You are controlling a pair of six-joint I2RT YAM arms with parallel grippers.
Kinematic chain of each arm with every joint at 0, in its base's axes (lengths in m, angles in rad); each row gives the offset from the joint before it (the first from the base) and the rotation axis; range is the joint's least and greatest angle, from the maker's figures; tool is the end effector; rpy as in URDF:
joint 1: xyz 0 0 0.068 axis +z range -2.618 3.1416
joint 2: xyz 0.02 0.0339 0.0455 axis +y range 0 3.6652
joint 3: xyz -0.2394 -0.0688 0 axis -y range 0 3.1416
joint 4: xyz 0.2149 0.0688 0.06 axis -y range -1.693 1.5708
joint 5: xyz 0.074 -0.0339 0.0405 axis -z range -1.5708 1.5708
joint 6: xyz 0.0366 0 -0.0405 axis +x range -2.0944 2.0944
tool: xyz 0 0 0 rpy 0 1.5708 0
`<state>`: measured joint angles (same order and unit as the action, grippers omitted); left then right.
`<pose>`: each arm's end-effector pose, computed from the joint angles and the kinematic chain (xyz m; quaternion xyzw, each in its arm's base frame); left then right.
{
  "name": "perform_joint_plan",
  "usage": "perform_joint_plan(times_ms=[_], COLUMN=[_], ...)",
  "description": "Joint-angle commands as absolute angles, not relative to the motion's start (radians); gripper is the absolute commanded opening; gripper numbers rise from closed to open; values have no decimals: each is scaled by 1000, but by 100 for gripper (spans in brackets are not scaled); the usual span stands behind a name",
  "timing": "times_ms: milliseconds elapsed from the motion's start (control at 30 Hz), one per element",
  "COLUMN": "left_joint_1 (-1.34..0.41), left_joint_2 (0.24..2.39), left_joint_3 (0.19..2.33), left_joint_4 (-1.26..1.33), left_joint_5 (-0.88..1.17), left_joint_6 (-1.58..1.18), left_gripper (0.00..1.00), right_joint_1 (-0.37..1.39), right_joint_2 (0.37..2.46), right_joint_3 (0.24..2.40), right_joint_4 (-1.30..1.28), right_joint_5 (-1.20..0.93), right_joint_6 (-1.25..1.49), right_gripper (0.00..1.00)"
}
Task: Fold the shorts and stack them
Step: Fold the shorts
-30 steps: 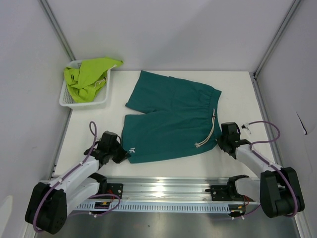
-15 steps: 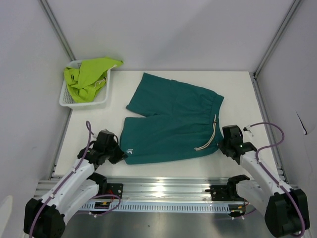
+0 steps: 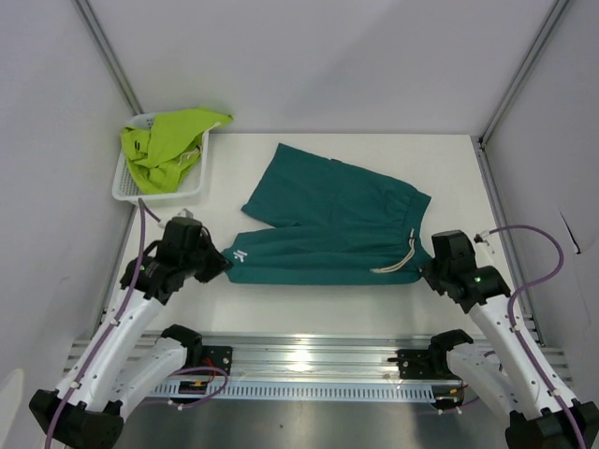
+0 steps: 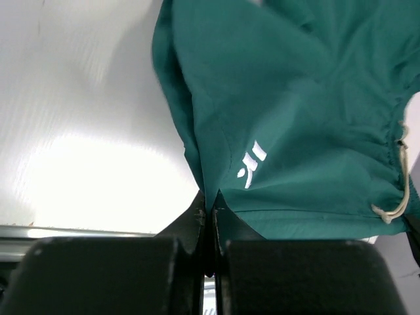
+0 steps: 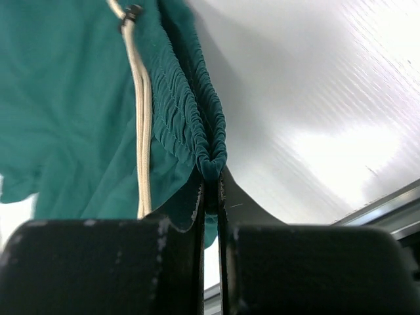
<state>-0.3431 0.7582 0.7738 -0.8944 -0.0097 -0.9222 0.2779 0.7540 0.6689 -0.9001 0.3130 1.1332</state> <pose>0.1232 -0.0436 0.2563 -0.2702 0.9011 -0.1968 0.2762 0.1232 0.0234 0.2282 0.4332 0.8419 0.0713 0.3138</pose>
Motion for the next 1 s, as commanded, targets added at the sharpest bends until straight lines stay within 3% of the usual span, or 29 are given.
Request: perform_joint_plan(times_ms=[0,467,733,967], left_joint_1=[-341,-164,-155,-155], left_joint_2=[801,1088,933,718], left_joint_3=[911,1253,1238,1082], left_joint_4=[-954,-923,-1026,-1037], left_joint_5=[-112,-55,-114,-26], left_joint_6=[-865,-736,-706,-730], left_gripper=[0,0,0,0], right_joint_1=[273,259,317,367], right_joint_2=[759,1015,939,784], right_joint_3=[762,934,888,818], right_joint_4=[-977,-868,-923,-1080], right_joint_5=[436,405,380,388], right_joint_6=[1126,1071,1097,1146], right_gripper=[0,0,0,0])
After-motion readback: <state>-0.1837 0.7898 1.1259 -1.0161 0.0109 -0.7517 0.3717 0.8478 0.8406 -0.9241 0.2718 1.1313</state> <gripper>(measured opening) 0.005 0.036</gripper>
